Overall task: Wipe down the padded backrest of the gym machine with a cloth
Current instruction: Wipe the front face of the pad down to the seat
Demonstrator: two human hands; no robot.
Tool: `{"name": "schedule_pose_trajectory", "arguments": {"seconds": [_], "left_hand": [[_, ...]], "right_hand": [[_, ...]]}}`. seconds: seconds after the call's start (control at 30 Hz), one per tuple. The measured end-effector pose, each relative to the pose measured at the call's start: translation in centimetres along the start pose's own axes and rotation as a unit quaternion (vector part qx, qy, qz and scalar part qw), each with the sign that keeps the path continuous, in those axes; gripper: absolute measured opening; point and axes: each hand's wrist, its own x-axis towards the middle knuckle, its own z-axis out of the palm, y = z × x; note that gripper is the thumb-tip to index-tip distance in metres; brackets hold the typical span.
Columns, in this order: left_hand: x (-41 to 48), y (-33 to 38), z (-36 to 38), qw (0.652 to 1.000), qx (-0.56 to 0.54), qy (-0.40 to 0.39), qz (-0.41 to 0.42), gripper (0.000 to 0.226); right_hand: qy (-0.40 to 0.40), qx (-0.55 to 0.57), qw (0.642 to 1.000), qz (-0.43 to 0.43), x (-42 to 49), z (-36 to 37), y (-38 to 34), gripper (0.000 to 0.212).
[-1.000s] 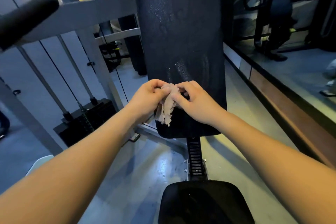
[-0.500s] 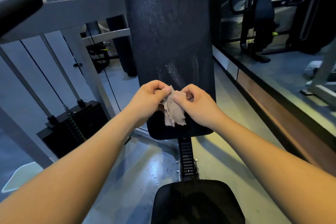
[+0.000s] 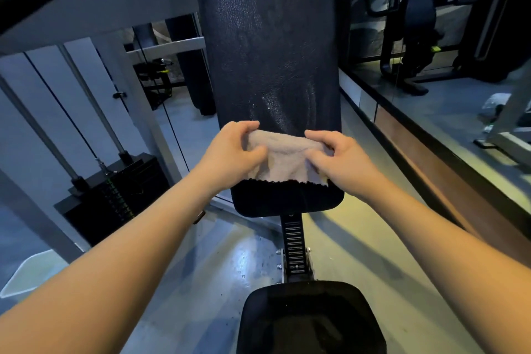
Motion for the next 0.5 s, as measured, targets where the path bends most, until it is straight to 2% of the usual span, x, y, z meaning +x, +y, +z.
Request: {"name": "schedule_pose_trajectory", "arguments": {"seconds": [0.07, 0.1, 0.13, 0.2, 0.27, 0.33, 0.37, 0.43, 0.5], "left_hand": [[0.4, 0.0, 0.1, 0.994, 0.097, 0.002, 0.042, 0.028], [0.6, -0.1, 0.2, 0.994, 0.099, 0.013, 0.046, 0.021], [0.7, -0.1, 0.1, 0.995, 0.082, 0.023, 0.046, 0.019], [1.0, -0.5, 0.3, 1.000, 0.005, 0.009, 0.021, 0.025], [0.7, -0.3, 0.3, 0.988, -0.134, -0.072, -0.012, 0.023], [0.2, -0.4, 0.4, 0.937, -0.285, -0.192, -0.062, 0.012], [-0.1, -0.5, 0.5, 0.912, -0.318, -0.247, -0.080, 0.017], [-0.3, -0.4, 1.1, 0.900, -0.284, -0.316, -0.095, 0.030], [-0.7, 0.2, 1.8, 0.911, -0.256, -0.312, -0.087, 0.023]], "right_hand": [[-0.008, -0.088, 0.996, -0.023, 0.2, 0.0, 0.1, 0.013], [0.006, -0.114, 0.993, -0.029, 0.4, 0.0, 0.1, 0.007], [0.025, -0.114, 0.993, -0.031, 0.6, -0.1, 0.1, 0.010], [0.037, -0.041, 0.998, 0.007, 0.8, -0.4, 0.2, 0.015], [-0.017, 0.126, 0.990, 0.055, 0.8, -0.9, -0.2, 0.013], [-0.080, 0.317, 0.940, 0.094, 0.7, -1.1, -0.5, 0.001], [-0.100, 0.362, 0.921, 0.107, 0.5, -1.2, -0.6, 0.007], [-0.142, 0.356, 0.917, 0.115, 0.2, -1.2, -0.8, 0.017], [-0.150, 0.290, 0.938, 0.112, 0.1, -0.9, -0.6, 0.029]]}}
